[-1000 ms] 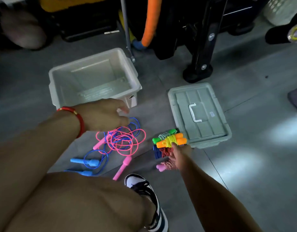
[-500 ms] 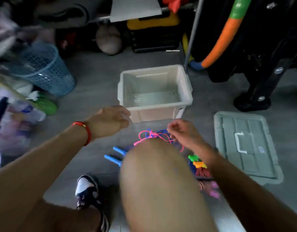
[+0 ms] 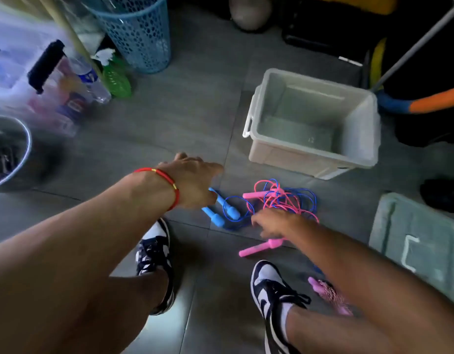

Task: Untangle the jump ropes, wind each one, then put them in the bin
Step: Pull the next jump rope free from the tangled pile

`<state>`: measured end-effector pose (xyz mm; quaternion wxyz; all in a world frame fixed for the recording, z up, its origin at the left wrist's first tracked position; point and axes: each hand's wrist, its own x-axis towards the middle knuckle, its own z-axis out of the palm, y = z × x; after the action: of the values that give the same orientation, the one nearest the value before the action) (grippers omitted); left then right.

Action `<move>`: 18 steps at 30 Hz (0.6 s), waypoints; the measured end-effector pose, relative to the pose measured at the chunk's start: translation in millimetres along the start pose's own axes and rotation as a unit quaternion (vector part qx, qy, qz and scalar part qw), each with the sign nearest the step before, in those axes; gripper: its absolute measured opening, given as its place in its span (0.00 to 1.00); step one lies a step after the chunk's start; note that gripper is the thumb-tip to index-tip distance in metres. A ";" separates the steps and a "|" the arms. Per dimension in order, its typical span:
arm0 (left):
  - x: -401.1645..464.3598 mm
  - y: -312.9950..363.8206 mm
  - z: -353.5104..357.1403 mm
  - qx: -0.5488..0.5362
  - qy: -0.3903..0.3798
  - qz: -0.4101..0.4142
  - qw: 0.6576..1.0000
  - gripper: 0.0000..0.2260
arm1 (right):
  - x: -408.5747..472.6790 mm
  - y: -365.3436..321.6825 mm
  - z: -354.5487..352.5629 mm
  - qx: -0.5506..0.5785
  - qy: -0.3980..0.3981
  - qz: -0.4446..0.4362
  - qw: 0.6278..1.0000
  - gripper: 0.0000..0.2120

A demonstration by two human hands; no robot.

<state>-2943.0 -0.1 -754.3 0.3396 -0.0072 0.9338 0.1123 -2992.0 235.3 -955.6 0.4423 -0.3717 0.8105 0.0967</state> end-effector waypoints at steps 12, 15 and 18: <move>-16.1 13.6 -4.7 -0.015 -0.041 0.017 0.999 0.21 | -6.9 -12.2 33.8 0.115 0.096 -0.010 0.989 0.16; -16.5 23.3 1.3 -0.046 -0.026 0.043 0.998 0.22 | -45.0 -32.0 -55.0 0.206 0.140 -0.092 0.964 0.14; -21.9 28.1 9.5 -0.098 -0.009 0.078 0.992 0.19 | -106.5 -52.2 -121.3 0.301 0.172 -0.149 0.926 0.10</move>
<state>-2922.6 27.9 -741.7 0.3356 0.0334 0.9131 0.2292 -2999.0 194.7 -791.0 0.3968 -0.3490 0.8001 -0.2839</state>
